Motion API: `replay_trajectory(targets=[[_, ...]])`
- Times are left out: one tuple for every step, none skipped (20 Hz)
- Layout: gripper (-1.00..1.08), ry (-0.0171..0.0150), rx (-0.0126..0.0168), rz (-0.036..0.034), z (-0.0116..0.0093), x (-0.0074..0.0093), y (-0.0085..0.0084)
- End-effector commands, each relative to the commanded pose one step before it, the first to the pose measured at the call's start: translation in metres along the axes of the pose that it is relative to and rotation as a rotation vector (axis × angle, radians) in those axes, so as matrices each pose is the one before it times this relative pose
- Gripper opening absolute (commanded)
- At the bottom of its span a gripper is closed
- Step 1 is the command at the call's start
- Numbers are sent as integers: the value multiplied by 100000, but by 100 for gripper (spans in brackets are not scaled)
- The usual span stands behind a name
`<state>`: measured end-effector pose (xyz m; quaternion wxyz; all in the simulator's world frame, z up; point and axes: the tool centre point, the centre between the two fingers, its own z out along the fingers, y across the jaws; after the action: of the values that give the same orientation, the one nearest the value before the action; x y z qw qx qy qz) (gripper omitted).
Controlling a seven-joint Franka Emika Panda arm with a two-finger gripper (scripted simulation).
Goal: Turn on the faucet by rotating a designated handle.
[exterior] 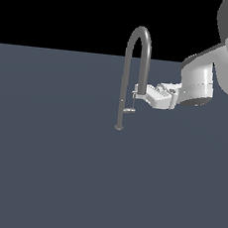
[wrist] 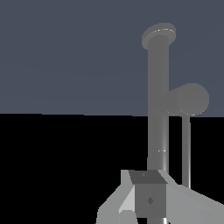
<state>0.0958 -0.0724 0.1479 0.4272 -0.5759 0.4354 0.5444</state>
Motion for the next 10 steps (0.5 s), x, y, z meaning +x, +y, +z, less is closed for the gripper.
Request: replay_trajectory(targets=[[-100,334,-116,513,31,176,8],[-100,-69,82,-148,-37,-64,-2],[-100,-230,123,-125,-14,-77,-26],[-100,-385,139,-44,28,-69,-52],[-100,-539,143,66,77,-50,-80],[-100,-694,139,195,131,-24,-107],[-100,-782,121,310,174,6,-125],[-100,-663,81,315,161,25,-107],[-100,-518,53,273,133,29,-85],[-100,-370,33,207,99,24,-61]])
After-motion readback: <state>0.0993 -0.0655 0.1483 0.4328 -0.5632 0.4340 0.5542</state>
